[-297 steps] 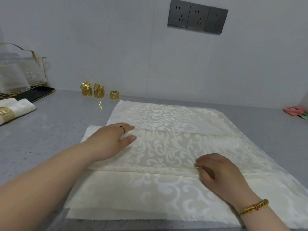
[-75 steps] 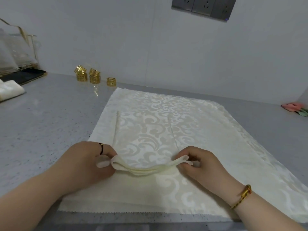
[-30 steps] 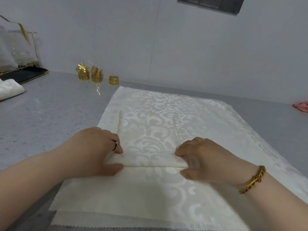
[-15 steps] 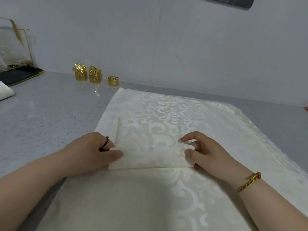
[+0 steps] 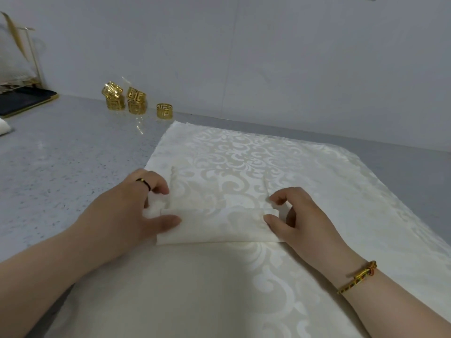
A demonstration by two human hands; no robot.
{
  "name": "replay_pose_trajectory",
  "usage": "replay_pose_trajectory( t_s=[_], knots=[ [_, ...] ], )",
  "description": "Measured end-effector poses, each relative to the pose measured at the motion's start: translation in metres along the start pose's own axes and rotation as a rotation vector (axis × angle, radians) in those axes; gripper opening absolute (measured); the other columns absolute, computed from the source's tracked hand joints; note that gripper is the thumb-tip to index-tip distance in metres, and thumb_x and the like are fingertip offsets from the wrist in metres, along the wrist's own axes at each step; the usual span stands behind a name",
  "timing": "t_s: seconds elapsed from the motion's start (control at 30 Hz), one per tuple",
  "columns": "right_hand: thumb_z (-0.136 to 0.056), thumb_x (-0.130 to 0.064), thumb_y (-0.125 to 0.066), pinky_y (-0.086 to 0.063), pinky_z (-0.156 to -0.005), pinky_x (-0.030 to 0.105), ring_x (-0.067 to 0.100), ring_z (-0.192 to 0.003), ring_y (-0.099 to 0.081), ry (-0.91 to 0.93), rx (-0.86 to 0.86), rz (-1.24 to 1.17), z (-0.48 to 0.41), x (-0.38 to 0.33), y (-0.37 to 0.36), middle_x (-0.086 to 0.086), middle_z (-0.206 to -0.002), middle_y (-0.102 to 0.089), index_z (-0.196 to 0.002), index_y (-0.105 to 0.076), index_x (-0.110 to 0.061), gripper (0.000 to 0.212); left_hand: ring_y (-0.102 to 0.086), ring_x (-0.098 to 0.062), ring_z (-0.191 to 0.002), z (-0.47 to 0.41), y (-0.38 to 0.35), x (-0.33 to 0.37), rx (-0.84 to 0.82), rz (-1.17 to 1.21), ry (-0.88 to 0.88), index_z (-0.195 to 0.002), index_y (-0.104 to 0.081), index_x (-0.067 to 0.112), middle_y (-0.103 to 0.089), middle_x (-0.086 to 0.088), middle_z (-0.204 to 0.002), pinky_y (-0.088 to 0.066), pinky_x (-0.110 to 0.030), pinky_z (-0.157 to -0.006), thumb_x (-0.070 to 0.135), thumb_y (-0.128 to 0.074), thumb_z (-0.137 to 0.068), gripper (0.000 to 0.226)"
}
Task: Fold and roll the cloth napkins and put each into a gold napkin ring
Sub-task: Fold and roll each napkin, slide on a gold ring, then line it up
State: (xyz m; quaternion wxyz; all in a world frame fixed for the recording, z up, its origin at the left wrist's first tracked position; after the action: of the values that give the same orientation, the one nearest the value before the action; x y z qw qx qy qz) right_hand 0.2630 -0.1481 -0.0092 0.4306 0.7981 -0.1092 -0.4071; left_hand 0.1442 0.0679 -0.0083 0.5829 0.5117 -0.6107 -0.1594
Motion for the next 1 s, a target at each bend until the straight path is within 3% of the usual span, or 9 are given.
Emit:
replay_pose_trajectory(
  t_s=[0.17, 0.3, 0.47, 0.57, 0.67, 0.73, 0.83, 0.9, 1.0],
  knots=[
    [-0.076, -0.033, -0.052, -0.04, -0.069, 0.008, -0.001, -0.079, -0.052, 0.23, -0.062, 0.079, -0.001, -0.011, -0.002, -0.027, -0.084, -0.049, -0.084, -0.067, -0.021, 0.021, -0.043, 0.012, -0.095, 0.005, -0.008, 0.013, -0.122, -0.065, -0.338, -0.068, -0.056, 0.042, -0.042, 0.04, -0.107, -0.035, -0.01, -0.073, 0.061, -0.034, -0.068, 0.029],
    [-0.064, -0.06, -0.048, -0.041, -0.075, 0.01, 0.004, -0.087, -0.052, 0.219, -0.233, 0.006, 0.003, -0.008, 0.001, -0.028, -0.099, -0.051, -0.095, -0.057, -0.042, 0.037, -0.032, 0.027, -0.103, 0.008, -0.014, 0.01, -0.256, -0.075, -0.302, -0.079, -0.04, 0.062, -0.033, 0.055, -0.108, -0.031, -0.006, -0.089, 0.089, -0.027, -0.036, 0.053],
    [-0.069, -0.046, -0.061, -0.037, -0.078, 0.008, -0.006, -0.093, -0.046, 0.227, -0.208, 0.151, 0.003, -0.009, -0.002, -0.031, -0.099, -0.045, -0.112, -0.058, -0.029, 0.046, -0.031, 0.015, -0.097, 0.007, -0.011, 0.013, -0.162, -0.189, -0.307, -0.089, -0.024, 0.063, -0.024, 0.047, -0.092, -0.026, 0.003, -0.077, 0.073, -0.018, -0.038, 0.052],
    [-0.066, -0.047, -0.044, -0.038, -0.071, 0.009, -0.007, -0.083, -0.049, 0.215, -0.172, 0.123, 0.003, -0.014, 0.0, -0.022, -0.088, -0.054, -0.096, -0.062, -0.03, 0.039, -0.053, 0.009, -0.075, 0.004, -0.013, 0.012, -0.09, -0.17, -0.345, -0.078, -0.048, 0.062, -0.041, 0.043, -0.067, -0.029, -0.004, -0.061, 0.069, -0.024, -0.055, 0.034],
    [-0.06, -0.048, -0.047, -0.039, -0.061, 0.01, 0.003, -0.066, -0.052, 0.079, -0.196, -0.082, 0.006, -0.008, 0.006, -0.013, -0.073, -0.06, -0.078, -0.061, -0.036, 0.026, -0.057, 0.005, -0.071, 0.005, -0.006, 0.005, -0.085, -0.028, -0.223, -0.075, -0.046, 0.075, -0.047, 0.052, -0.085, -0.039, -0.008, -0.056, 0.072, -0.029, -0.055, 0.026],
    [-0.064, -0.036, -0.057, -0.039, -0.055, 0.01, 0.003, -0.056, -0.049, 0.0, -0.235, -0.232, 0.008, -0.004, 0.008, -0.008, -0.069, -0.06, -0.072, -0.064, -0.032, 0.011, -0.055, 0.011, -0.081, 0.007, 0.0, 0.008, -0.133, 0.198, -0.154, -0.078, -0.047, 0.075, -0.063, 0.03, -0.083, -0.043, -0.006, -0.064, 0.063, -0.051, -0.051, 0.03],
    [-0.082, -0.015, -0.061, -0.04, -0.046, 0.019, 0.011, -0.048, -0.046, -0.141, -0.246, -0.427, 0.008, 0.002, 0.004, 0.003, -0.065, -0.055, -0.079, -0.063, -0.023, 0.009, -0.056, 0.004, -0.063, 0.005, 0.0, 0.006, -0.122, 0.284, -0.087, -0.084, -0.054, 0.06, -0.066, -0.014, -0.08, -0.039, -0.003, -0.062, 0.024, -0.07, -0.075, 0.04],
    [-0.085, -0.013, -0.057, -0.037, -0.045, 0.016, 0.008, -0.043, -0.044, -0.169, -0.186, -0.382, 0.005, 0.005, 0.003, 0.002, -0.064, -0.051, -0.085, -0.059, -0.023, 0.01, -0.053, -0.002, -0.061, 0.002, -0.006, 0.004, -0.124, 0.247, -0.058, -0.079, -0.066, 0.04, -0.067, -0.005, -0.077, -0.037, -0.003, -0.061, 0.019, -0.066, -0.079, 0.022],
    [-0.085, -0.02, -0.057, -0.037, -0.051, 0.01, 0.003, -0.051, -0.047, -0.1, -0.115, -0.222, 0.003, 0.002, 0.003, -0.005, -0.08, -0.055, -0.085, -0.053, -0.034, 0.014, -0.051, 0.003, -0.07, 0.001, -0.004, 0.006, -0.056, 0.194, -0.08, -0.077, -0.051, 0.045, -0.059, 0.026, -0.075, -0.038, -0.005, -0.059, 0.024, -0.067, -0.079, 0.026]
  ],
)
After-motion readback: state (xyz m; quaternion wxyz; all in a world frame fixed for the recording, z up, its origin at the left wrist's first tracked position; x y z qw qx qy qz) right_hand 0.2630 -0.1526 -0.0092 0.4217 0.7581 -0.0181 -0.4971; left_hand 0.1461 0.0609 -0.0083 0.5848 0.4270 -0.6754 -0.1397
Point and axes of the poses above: each hand's wrist, its own z-axis away from the middle knuckle, its own y-axis out of the back of the hand, x = y × z, the point moved 7 cm from there along -z, towards the middle knuckle
